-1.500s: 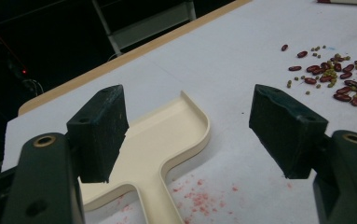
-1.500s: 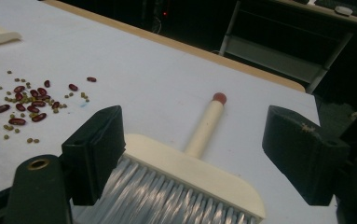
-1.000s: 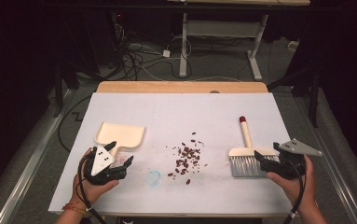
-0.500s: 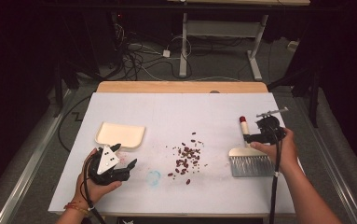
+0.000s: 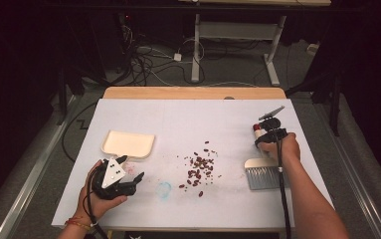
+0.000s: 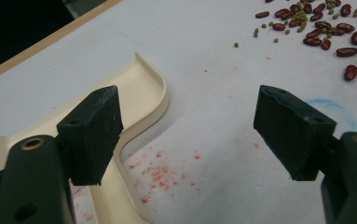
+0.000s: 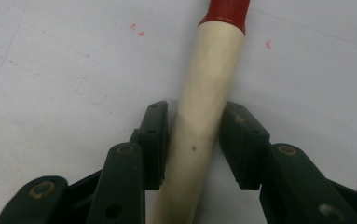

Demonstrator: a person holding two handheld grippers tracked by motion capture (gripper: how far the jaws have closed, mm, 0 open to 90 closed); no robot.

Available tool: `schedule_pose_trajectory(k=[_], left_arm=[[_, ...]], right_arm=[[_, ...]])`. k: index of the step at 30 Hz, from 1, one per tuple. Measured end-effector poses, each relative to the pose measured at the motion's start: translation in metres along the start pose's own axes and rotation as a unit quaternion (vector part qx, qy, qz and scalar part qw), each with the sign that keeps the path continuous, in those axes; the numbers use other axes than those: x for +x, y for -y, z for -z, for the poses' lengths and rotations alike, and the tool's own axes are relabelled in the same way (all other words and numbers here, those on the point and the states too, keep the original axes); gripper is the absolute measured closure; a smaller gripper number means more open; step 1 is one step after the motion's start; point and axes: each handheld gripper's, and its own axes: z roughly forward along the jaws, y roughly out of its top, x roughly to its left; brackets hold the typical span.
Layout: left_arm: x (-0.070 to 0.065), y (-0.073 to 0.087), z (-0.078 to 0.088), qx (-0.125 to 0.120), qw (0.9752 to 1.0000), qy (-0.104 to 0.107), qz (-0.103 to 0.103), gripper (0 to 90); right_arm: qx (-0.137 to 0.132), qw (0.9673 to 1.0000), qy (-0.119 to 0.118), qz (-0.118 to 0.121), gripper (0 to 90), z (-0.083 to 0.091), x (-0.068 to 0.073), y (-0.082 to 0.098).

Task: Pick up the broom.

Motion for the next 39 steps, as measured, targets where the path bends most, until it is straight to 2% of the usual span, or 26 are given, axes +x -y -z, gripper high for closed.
schedule_pose_trajectory(k=[5,11,13,17,19,22,23,24,25,26,28,29,30,31,33,34,35,36,37,38,39], left_arm=[[-0.002,-0.002,-0.003,0.003,1.0000,0.004,-0.006,22.5],[0.000,-0.003,-0.009,0.010,0.9999,0.007,-0.004,22.5],[-0.001,-0.003,-0.008,0.011,0.9999,0.006,-0.005,22.5],[-0.001,-0.002,-0.008,0.016,0.9999,0.004,-0.002,22.5],[0.000,-0.001,-0.008,0.016,0.9999,0.004,0.003,22.5],[-0.001,-0.001,-0.005,0.016,0.9999,0.000,0.004,22.5],[-0.001,-0.001,-0.005,0.016,0.9999,0.000,0.004,22.5],[-0.001,-0.001,-0.004,0.013,0.9999,-0.002,0.008,22.5],[-0.001,-0.001,-0.004,0.013,0.9999,-0.002,0.008,22.5],[-0.001,0.000,-0.003,0.017,0.9997,-0.001,0.017,22.5],[0.000,0.000,-0.003,0.016,0.9997,0.000,0.020,22.5],[0.000,0.000,-0.003,0.016,0.9997,0.000,0.020,22.4],[0.000,0.000,-0.003,0.016,0.9996,0.000,0.023,22.4],[0.000,0.000,-0.003,0.017,0.9996,-0.001,0.024,22.0],[0.000,-0.001,-0.003,0.018,0.9996,-0.001,0.024,21.8],[0.000,-0.001,-0.003,0.018,0.9996,-0.001,0.023,21.8],[0.000,-0.001,-0.004,0.017,0.9995,-0.001,0.025,21.9],[0.000,-0.001,-0.004,0.019,0.9995,0.000,0.025,21.9],[-0.001,-0.001,-0.005,0.020,0.9994,0.001,0.027,21.8],[-0.002,-0.002,-0.006,0.023,0.9994,0.002,0.027,21.8],[-0.003,-0.002,-0.006,0.024,0.9994,0.004,0.025,21.5]], right_arm=[[0.020,0.9996,0.003,0.017,66.3,0.000,0.002,-0.006],[0.015,0.9996,-0.008,0.024,68.4,0.000,0.000,-0.006],[0.003,0.9989,-0.010,0.047,70.1,0.001,0.001,-0.002],[-0.013,0.9985,-0.019,0.049,70.1,0.002,-0.001,0.003],[-0.039,0.9975,-0.015,0.057,70.2,0.009,0.002,0.008],[-0.089,0.9942,-0.023,0.055,70.2,0.021,0.003,0.017],[-0.089,0.9942,-0.023,0.055,70.2,0.021,0.003,0.017],[-0.126,0.9902,-0.023,0.055,70.3,0.031,0.004,0.024],[-0.143,0.9880,-0.022,0.054,70.2,0.036,0.003,0.028],[-0.164,0.9848,-0.024,0.053,70.3,0.042,0.003,0.032],[-0.202,0.9779,-0.033,0.044,70.3,0.053,0.001,0.041],[-0.202,0.9779,-0.033,0.044,70.3,0.053,0.001,0.041],[-0.236,0.9702,-0.035,0.042,70.2,0.065,0.000,0.050],[-0.249,0.9671,-0.038,0.038,70.3,0.070,0.000,0.054],[-0.284,0.9569,-0.048,0.036,70.3,0.080,-0.001,0.062],[-0.284,0.9569,-0.048,0.036,70.3,0.080,-0.001,0.062],[-0.308,0.9488,-0.061,0.035,70.3,0.087,-0.001,0.069],[-0.308,0.9488,-0.061,0.035,70.3,0.087,-0.001,0.069],[-0.327,0.9417,-0.070,0.035,70.3,0.089,-0.001,0.074],[-0.335,0.9386,-0.075,0.033,70.3,0.089,-0.001,0.077],[-0.344,0.9343,-0.081,0.042,70.3,0.090,0.002,0.080]])
